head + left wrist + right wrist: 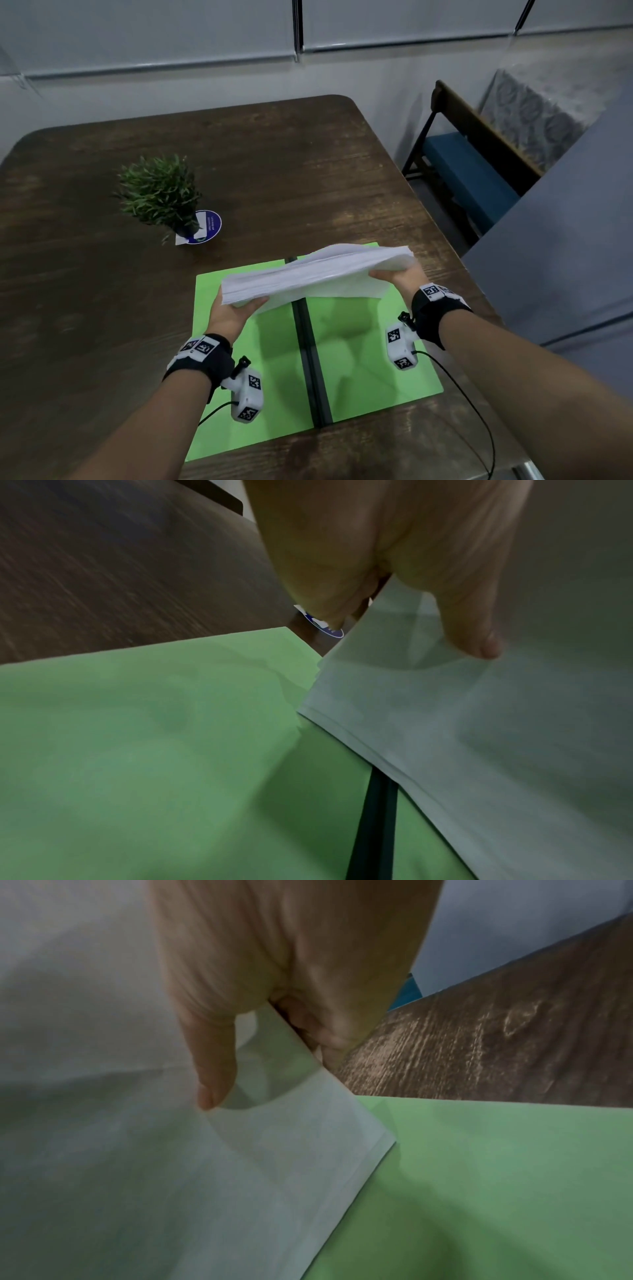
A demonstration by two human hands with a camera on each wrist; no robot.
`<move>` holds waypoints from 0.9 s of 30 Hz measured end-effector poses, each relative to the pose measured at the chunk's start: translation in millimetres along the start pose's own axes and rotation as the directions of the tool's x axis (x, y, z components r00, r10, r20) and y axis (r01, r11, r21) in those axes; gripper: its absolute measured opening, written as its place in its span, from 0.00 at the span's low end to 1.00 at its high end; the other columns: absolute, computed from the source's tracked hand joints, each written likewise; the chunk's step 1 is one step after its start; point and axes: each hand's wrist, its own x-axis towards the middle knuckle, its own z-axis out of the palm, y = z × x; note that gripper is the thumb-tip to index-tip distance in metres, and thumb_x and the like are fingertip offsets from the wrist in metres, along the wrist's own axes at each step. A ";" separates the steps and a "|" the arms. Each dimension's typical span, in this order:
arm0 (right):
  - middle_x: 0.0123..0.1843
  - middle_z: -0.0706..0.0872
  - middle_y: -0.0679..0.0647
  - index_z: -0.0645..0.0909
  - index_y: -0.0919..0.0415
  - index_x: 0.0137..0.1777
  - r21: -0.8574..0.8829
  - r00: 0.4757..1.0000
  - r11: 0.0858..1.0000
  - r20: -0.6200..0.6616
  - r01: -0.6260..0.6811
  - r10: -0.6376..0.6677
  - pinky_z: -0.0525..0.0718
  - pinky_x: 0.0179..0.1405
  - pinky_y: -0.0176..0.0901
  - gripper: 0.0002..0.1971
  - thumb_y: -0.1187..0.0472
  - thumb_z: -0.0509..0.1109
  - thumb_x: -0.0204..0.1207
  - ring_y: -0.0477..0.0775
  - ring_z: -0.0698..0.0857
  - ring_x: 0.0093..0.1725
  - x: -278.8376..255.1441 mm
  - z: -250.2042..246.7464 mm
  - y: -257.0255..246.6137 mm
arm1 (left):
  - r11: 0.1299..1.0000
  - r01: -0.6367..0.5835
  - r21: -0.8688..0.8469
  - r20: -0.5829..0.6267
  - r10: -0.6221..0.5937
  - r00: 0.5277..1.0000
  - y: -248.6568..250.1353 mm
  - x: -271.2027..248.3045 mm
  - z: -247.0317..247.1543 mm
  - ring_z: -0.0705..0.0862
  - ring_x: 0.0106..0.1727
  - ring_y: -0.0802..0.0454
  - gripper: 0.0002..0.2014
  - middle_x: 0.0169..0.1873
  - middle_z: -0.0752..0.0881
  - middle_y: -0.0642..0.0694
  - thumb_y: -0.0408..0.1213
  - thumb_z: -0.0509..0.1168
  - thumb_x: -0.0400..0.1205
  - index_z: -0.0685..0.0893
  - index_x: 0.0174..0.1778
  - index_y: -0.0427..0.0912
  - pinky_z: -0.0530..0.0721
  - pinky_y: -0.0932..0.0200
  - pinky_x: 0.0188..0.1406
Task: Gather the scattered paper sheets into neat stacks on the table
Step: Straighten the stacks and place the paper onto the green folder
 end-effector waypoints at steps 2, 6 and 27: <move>0.53 0.90 0.55 0.83 0.62 0.61 0.008 1.000 1.000 -0.017 0.007 -0.007 0.84 0.47 0.39 0.31 0.69 0.86 0.56 0.52 0.88 0.52 3.2 1.7 0.3 | 1.000 -0.005 -0.015 -0.033 0.004 0.999 1.5 5.0 1.5 0.83 0.56 0.50 0.29 0.56 0.86 0.43 0.29 0.79 0.68 0.79 0.65 0.35 0.78 0.56 0.62; 0.54 0.90 0.55 0.82 0.60 0.63 -0.004 1.000 1.000 -0.011 0.011 -0.011 0.86 0.52 0.44 0.35 0.65 0.88 0.52 0.54 0.89 0.54 9.4 1.5 3.8 | 0.998 -0.051 -0.035 -0.100 0.048 0.994 3.8 15.2 5.1 0.82 0.61 0.49 0.37 0.59 0.84 0.46 0.28 0.81 0.65 0.74 0.69 0.40 0.78 0.49 0.68; 0.52 0.89 0.52 0.82 0.55 0.57 -0.020 0.997 0.997 -0.006 0.072 -0.072 0.85 0.59 0.54 0.25 0.68 0.84 0.61 0.56 0.87 0.55 29.6 9.7 -17.1 | 0.996 -0.092 -0.011 -0.096 0.090 0.991 32.6 57.3 12.6 0.84 0.54 0.57 0.33 0.54 0.85 0.51 0.29 0.78 0.69 0.74 0.69 0.46 0.78 0.54 0.66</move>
